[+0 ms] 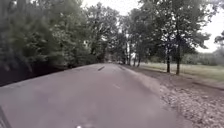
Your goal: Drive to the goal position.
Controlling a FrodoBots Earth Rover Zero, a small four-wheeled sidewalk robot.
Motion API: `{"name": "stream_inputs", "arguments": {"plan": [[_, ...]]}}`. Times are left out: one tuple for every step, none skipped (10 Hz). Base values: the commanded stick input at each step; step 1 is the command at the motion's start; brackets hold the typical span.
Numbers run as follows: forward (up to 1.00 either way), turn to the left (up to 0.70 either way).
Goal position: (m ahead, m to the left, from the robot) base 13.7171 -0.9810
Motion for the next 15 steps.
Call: {"name": "stream_inputs", "arguments": {"plan": [[1.0,0.01],[1.0,0.0],[1.0,0.0],[1.0,-0.02],[1.0,-0.05],[1.0,-0.1],[1.0,-0.11],[1.0,-0.11],[1.0,-0.11],[1.0,-0.11],[1.0,-0.07],[1.0,-0.04],[1.0,-0.01],[1.0,0.01],[1.0,0.01]]}}
